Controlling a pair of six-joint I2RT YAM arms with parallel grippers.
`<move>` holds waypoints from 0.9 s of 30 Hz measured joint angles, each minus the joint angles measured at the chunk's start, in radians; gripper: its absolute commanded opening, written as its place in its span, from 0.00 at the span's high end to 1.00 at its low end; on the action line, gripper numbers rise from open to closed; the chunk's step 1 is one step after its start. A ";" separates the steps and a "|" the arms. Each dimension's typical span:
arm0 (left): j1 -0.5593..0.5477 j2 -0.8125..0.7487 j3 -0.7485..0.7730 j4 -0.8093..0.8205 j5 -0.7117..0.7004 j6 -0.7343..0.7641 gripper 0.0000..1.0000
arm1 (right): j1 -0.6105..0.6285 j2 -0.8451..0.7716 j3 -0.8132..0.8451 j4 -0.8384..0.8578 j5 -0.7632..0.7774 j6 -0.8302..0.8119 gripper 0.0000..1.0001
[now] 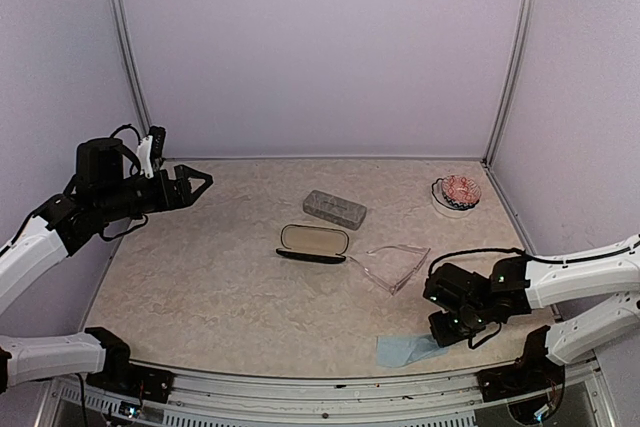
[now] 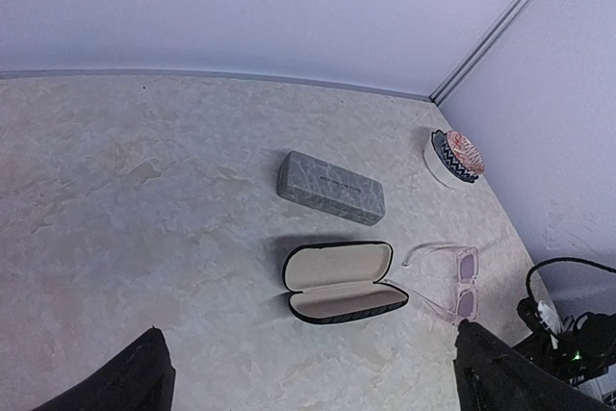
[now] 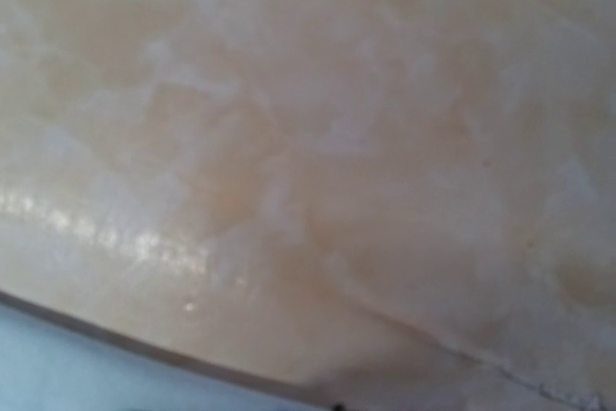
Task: Organize the sunglasses
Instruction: Smooth out the folded cleaning cloth at the center of the board.
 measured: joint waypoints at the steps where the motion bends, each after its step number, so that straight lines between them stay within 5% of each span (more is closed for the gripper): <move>1: 0.000 0.000 0.000 0.000 0.000 0.000 0.01 | -0.001 0.000 0.000 0.000 0.001 0.000 0.94; 17: 0.000 0.000 0.000 0.000 0.000 0.000 0.01 | -0.040 0.000 0.000 0.018 0.004 -0.012 1.00; 27: 0.000 0.000 0.000 0.000 0.000 0.000 0.01 | -0.173 -0.021 0.001 0.073 -0.023 -0.024 1.00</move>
